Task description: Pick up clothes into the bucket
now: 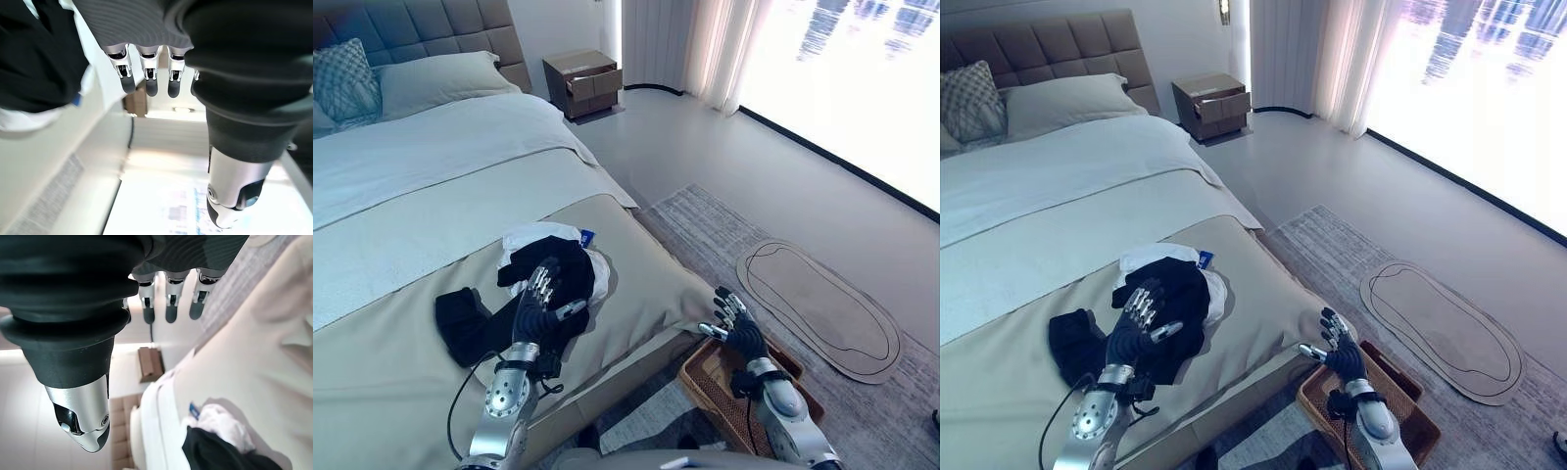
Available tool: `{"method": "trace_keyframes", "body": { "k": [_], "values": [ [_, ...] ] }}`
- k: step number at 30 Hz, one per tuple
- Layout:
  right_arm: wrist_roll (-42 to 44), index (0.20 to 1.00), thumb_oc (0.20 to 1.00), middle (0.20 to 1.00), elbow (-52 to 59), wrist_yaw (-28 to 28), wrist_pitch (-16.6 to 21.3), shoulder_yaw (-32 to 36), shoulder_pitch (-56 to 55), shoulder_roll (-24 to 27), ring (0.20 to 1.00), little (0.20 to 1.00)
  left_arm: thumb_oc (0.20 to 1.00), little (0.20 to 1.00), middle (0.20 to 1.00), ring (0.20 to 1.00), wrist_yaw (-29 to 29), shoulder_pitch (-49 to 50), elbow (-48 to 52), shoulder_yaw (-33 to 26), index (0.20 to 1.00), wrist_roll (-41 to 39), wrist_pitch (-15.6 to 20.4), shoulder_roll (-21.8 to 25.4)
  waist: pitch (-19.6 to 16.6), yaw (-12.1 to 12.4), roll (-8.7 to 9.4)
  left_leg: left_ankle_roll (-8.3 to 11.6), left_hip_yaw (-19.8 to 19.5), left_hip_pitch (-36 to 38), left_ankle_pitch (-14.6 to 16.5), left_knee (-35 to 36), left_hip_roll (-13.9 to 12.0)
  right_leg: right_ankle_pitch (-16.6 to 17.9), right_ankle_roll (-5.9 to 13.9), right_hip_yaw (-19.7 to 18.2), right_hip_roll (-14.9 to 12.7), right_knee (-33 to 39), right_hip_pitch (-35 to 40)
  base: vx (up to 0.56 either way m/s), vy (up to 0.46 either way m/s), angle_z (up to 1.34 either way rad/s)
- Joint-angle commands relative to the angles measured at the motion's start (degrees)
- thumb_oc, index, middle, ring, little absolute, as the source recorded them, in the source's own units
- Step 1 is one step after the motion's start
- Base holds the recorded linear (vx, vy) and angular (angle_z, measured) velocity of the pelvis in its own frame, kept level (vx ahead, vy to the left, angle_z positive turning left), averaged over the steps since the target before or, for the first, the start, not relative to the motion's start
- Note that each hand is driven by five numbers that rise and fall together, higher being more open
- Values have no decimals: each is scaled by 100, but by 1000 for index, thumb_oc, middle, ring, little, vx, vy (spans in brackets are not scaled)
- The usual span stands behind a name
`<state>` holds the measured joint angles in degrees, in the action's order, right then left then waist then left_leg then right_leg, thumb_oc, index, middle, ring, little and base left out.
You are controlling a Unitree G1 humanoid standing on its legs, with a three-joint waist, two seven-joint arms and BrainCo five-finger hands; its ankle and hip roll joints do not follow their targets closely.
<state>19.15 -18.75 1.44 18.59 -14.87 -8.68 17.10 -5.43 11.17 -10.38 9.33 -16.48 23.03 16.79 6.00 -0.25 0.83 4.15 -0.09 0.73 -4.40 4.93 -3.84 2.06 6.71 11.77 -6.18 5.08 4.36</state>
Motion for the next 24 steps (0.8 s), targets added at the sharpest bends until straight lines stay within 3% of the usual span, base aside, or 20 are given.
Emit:
{"method": "trace_keyframes", "body": {
  "k": [1,10,12,18,24],
  "values": [
    [-111,1000,1000,1000,300,72,259,122,472,6,1000,1000,1000,1000,1000,1000,-419,-333,66,-383,1000,479,337,283,355,185,441,-235,-187,-349,673,-1012,319,195,203,-24,-369,-651,-419,-91,16,7],
    [-68,1000,1000,1000,430,415,397,143,1077,68,1000,1000,1000,1000,1000,1000,-1710,-890,-179,-532,1000,2027,170,638,1179,268,496,-261,-287,-1554,750,-1851,367,154,169,21,-545,-1313,-1485,-153,36,13],
    [-45,1000,1000,1000,525,517,439,38,1388,122,1000,1000,1000,1000,1000,1000,-2282,-1409,-455,-623,1000,2735,-89,857,1478,253,515,-280,-312,-2182,789,-2259,407,38,114,-32,-638,-1812,-2123,-183,82,20],
    [-5,1000,1000,1000,548,607,487,-75,1748,231,1000,1000,1000,1000,1000,1000,-3093,-2223,-970,-619,1000,3477,-475,1160,1706,164,574,-309,-330,-3088,913,-2935,454,-124,57,-128,-658,-2448,-3011,-100,43,13],
    [-101,1000,1000,1000,657,790,507,-13,1934,381,1000,1000,1000,1000,1000,1000,-3692,-2964,-1298,-749,1000,3572,-780,1433,1860,-14,601,-345,-299,-4101,1169,-3766,469,-286,31,-294,-655,-3124,-4009,-57,40,0]
  ]
}}
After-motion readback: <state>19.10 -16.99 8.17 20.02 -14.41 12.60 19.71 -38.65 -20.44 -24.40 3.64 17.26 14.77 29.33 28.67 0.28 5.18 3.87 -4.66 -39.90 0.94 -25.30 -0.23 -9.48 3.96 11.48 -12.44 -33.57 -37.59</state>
